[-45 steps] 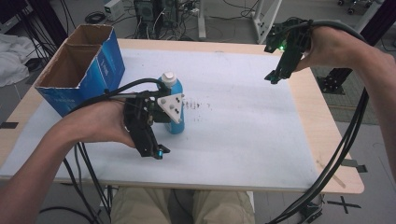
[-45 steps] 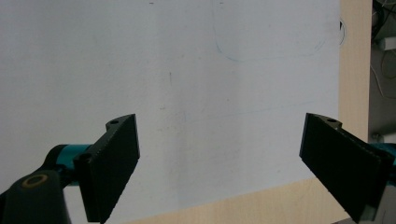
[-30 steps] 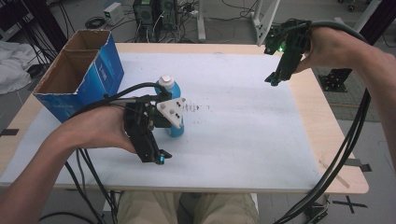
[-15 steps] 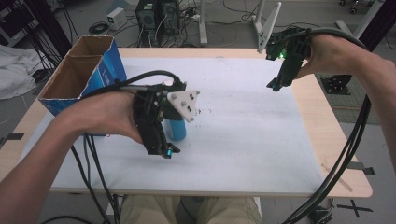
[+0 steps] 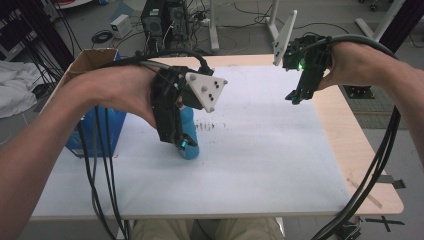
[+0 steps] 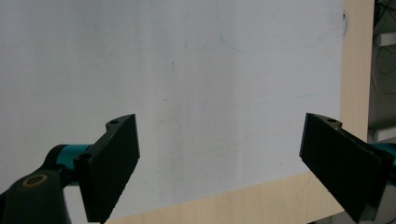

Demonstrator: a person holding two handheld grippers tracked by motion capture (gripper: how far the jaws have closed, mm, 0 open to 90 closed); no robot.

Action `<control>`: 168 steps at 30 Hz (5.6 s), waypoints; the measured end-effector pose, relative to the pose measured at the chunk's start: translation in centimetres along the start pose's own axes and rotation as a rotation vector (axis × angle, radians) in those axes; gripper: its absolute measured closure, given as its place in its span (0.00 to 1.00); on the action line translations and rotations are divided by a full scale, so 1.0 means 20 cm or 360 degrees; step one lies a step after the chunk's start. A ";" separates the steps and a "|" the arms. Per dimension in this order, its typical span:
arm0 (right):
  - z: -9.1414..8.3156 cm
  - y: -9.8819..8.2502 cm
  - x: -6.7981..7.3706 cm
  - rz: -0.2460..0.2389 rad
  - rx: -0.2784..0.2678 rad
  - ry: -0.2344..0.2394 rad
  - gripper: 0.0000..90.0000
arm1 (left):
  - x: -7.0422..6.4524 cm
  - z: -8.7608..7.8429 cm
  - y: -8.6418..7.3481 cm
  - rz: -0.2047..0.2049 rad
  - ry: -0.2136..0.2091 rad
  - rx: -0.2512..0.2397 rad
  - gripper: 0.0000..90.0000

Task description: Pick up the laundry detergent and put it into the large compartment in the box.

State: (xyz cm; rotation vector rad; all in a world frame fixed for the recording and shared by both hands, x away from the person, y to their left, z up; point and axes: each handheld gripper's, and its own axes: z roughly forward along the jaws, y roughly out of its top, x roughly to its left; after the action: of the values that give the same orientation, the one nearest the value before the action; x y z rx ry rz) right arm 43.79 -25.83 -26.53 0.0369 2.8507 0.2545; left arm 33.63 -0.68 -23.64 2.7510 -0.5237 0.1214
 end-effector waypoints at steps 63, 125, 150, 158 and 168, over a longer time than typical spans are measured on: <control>0.03 0.03 0.02 -0.0065 0.0029 -0.0012 0.12 | 0.29 0.18 -0.32 0.0803 -0.0347 0.0225 0.20; 0.04 0.03 0.01 -0.0057 0.0063 -0.0013 0.12 | 0.28 0.17 -0.30 0.0835 -0.0342 0.0246 0.41; 0.01 0.04 0.03 -0.0080 0.0020 -0.0029 0.12 | 0.31 -0.09 -0.18 0.0194 -0.0233 0.0259 0.42; -0.01 0.03 0.04 -0.0073 -0.0008 -0.0054 0.12 | 0.37 -0.28 -0.11 -0.0161 -0.0124 0.0342 0.42; 0.00 0.04 0.04 -0.0095 -0.0012 -0.0056 0.12 | 0.41 -0.48 -0.11 -0.0660 -0.0048 0.0316 0.42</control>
State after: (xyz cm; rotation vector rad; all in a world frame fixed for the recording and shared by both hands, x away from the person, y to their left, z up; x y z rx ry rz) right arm 42.91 -25.00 -26.55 -0.0450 2.8103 0.2498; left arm 41.91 1.69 -14.02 2.9912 0.0633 0.0322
